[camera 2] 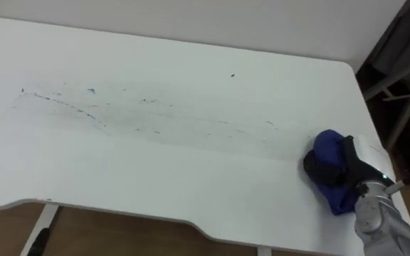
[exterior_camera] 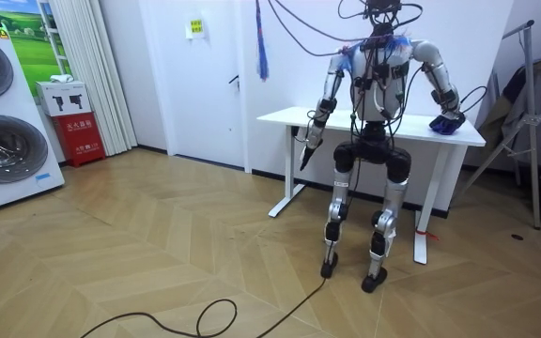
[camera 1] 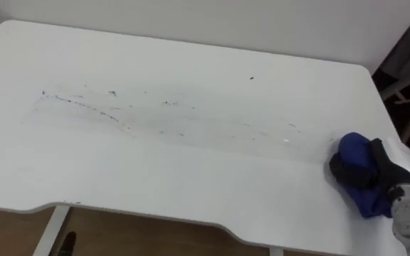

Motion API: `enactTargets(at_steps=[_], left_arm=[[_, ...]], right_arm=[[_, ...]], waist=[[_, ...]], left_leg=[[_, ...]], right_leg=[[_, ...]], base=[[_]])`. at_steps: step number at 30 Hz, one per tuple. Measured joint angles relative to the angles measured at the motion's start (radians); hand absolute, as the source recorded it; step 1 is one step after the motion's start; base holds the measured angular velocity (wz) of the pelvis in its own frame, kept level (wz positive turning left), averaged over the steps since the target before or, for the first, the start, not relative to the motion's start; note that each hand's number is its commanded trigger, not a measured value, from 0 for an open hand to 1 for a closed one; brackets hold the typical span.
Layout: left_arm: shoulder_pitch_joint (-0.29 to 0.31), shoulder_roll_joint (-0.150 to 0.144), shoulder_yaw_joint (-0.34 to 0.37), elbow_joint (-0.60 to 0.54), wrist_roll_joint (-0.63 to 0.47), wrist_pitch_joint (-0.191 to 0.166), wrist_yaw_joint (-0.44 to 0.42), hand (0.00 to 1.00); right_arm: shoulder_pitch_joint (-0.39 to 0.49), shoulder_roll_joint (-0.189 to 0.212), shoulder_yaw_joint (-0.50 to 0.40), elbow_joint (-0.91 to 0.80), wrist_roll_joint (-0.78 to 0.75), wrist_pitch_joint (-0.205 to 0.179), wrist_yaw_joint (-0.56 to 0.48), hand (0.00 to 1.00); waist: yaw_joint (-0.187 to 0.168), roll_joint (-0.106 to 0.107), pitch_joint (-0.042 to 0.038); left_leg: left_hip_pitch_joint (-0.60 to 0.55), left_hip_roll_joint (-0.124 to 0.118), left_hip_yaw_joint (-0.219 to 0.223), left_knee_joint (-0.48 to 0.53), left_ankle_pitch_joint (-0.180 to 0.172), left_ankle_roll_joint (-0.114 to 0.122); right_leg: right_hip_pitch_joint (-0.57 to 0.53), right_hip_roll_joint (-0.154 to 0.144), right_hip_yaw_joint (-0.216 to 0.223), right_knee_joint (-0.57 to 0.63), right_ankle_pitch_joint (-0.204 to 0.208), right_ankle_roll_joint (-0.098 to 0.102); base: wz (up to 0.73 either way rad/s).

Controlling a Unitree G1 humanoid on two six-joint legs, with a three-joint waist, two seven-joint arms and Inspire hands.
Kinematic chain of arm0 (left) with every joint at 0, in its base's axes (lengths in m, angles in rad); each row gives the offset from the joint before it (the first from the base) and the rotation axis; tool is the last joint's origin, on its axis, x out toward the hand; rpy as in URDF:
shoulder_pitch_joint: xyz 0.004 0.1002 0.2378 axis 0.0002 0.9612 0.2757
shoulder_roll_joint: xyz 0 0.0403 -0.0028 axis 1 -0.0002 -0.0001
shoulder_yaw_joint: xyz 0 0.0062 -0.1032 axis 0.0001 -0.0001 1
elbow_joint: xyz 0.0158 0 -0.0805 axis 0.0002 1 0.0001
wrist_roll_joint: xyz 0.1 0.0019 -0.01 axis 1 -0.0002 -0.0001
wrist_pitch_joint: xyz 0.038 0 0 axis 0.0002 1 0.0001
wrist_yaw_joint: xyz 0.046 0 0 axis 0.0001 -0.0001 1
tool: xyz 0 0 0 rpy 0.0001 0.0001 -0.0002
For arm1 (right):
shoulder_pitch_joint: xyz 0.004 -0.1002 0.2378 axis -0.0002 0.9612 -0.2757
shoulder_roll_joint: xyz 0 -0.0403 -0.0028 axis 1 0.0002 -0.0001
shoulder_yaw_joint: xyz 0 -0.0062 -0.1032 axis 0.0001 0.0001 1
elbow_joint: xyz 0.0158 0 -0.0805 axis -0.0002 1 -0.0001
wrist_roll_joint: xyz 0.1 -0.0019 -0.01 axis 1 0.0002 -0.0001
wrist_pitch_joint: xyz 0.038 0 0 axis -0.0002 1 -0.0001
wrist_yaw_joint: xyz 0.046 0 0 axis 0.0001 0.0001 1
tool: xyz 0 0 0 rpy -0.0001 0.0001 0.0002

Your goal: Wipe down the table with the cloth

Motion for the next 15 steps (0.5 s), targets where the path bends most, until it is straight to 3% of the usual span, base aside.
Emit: enactTargets(at_steps=[2, 4, 6, 7, 10, 11, 13, 15], left_arm=[[-0.002, 0.000, -0.010, 0.018, -0.008, 0.001, 0.002, 0.00], [-0.017, -0.001, -0.015, 0.032, -0.009, 0.003, 0.002, 0.00], [-0.046, -0.002, -0.015, 0.066, -0.014, 0.003, 0.001, 0.00], [-0.070, -0.002, -0.016, 0.093, -0.015, 0.004, 0.001, 0.00], [-0.106, 0.007, -0.028, 0.113, -0.007, 0.012, -0.010, 0.00], [-0.109, 0.009, -0.031, 0.112, -0.007, 0.013, -0.015, 0.00], [-0.115, 0.014, -0.046, 0.113, -0.008, 0.022, -0.020, 0.00], [-0.112, 0.015, -0.046, 0.125, -0.009, 0.033, -0.021, 0.00]], right_arm=[[-0.032, 0.000, 0.035, 0.001, -0.002, 0.031, 0.000, 1.00], [-0.106, 0.003, 0.104, 0.001, -0.021, 0.083, 0.017, 1.00], [-0.189, 0.014, 0.159, 0.007, -0.018, 0.102, 0.043, 0.38], [-0.259, 0.032, 0.201, 0.017, -0.022, 0.109, 0.056, 0.00], [-0.444, 0.054, 0.303, 0.089, 0.009, 0.093, 0.093, 0.00], [-0.470, 0.054, 0.311, 0.107, 0.019, 0.091, 0.100, 0.00], [-0.534, 0.054, 0.329, 0.166, 0.061, 0.088, 0.110, 0.00], [-0.540, 0.054, 0.329, 0.183, 0.095, 0.086, 0.113, 0.00]], waist=[[0.003, -0.002, 0.0008], [0.044, -0.003, 0.0016], [0.067, -0.007, 0.0042], [0.089, -0.012, 0.0039], [0.137, -0.033, 0.0062], [0.144, -0.037, 0.0073], [0.181, -0.039, 0.0086], [0.208, -0.041, 0.0095]], left_leg=[[-0.005, 0.001, 0.000, 0.000, 0.000, 0.000], [-0.025, 0.009, 0.013, 0.003, -0.001, -0.003], [-0.054, 0.012, 0.013, 0.008, 0.001, -0.006], [-0.079, 0.016, 0.008, 0.018, 0.002, -0.007], [-0.138, 0.019, -0.029, 0.039, 0.013, -0.017], [-0.145, 0.020, -0.036, 0.043, 0.013, -0.018], [-0.170, 0.017, -0.087, 0.056, 0.014, -0.019], [-0.179, 0.014, -0.113, 0.057, 0.014, -0.019]], right_leg=[[-0.009, 0.001, 0.001, 0.003, 0.000, 0.000], [-0.043, 0.006, 0.013, 0.018, 0.006, -0.009], [-0.069, 0.010, 0.011, 0.019, 0.014, -0.016], [-0.088, 0.013, 0.009, 0.020, 0.019, -0.021], [-0.125, 0.017, -0.022, 0.014, 0.026, -0.031], [-0.127, 0.018, -0.027, 0.013, 0.026, -0.032], [-0.116, 0.017, -0.080, -0.002, 0.026, -0.032], [-0.112, 0.015, -0.107, -0.003, 0.026, -0.031]], base=[[-0.08], [-0.30], [-0.08], [0.06], [0.32], [0.52], [0.70], [0.52]])
